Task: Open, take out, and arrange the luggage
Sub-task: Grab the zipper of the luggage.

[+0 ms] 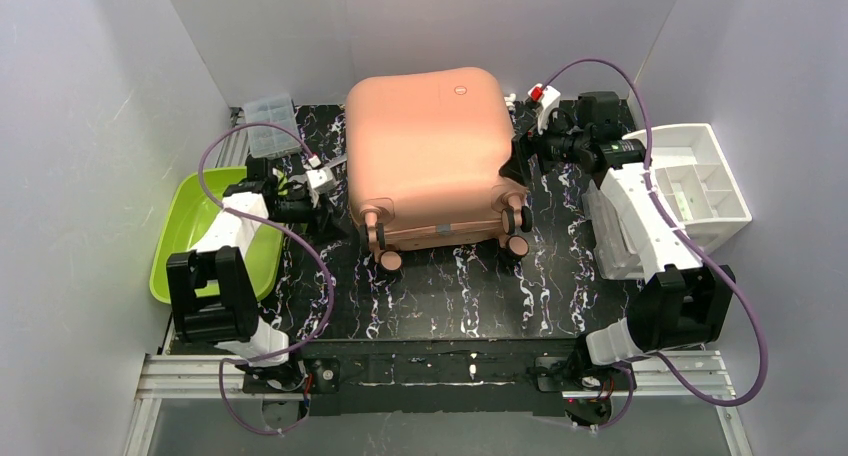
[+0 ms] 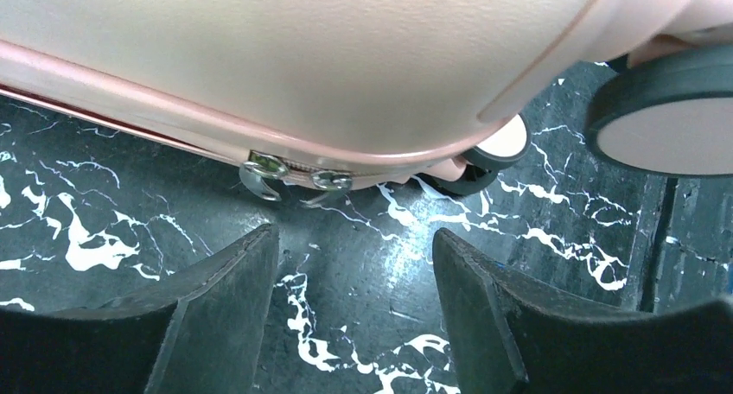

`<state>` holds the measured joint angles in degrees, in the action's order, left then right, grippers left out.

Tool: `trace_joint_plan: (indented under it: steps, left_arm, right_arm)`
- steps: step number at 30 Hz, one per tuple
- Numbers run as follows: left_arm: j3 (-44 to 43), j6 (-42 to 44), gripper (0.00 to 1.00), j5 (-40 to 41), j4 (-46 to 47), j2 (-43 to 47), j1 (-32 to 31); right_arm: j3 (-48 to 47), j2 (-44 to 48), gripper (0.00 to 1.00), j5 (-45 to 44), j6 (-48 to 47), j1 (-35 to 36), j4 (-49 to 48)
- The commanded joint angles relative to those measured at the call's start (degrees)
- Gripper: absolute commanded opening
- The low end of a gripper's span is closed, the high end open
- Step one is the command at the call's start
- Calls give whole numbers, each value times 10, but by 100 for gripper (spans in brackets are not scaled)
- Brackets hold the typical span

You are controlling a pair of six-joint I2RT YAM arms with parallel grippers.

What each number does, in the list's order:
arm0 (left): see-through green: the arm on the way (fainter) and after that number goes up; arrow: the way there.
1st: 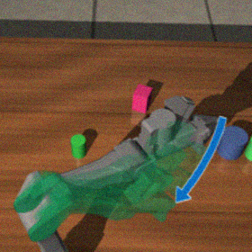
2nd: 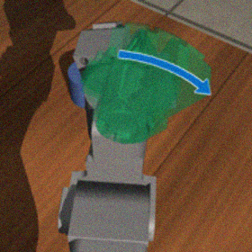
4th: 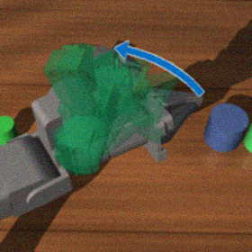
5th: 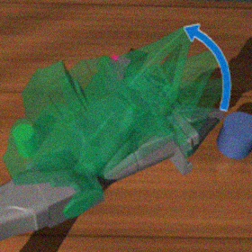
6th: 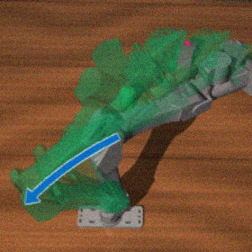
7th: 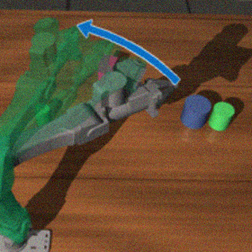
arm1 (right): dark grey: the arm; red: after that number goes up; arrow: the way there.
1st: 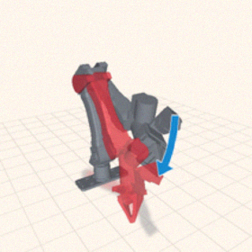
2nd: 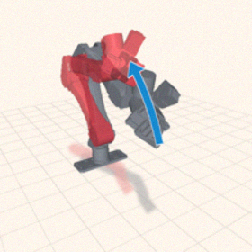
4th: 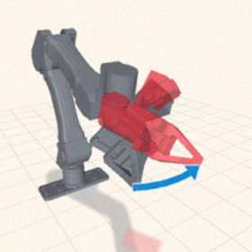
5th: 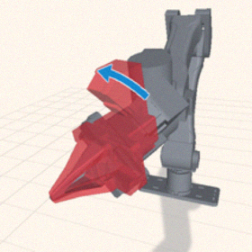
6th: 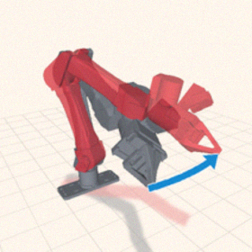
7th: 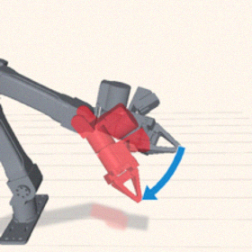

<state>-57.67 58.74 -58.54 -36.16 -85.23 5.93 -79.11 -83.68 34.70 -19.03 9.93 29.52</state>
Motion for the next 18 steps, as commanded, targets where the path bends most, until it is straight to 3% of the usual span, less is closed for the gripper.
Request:
trace_joint_plan:
  steps: [1,14,18]
  left_arm:
    - [-21,-4,64,-60,17,-30,-1]
    - [-37,-4,60,-81,43,-62,-29]
    - [-37,-11,52,-68,49,-72,-40]
  right_arm:
    - [33,3,98,-31,-21,6,0]
    - [26,-12,98,-20,-19,6,3]
    - [20,-23,98,-14,-16,6,5]
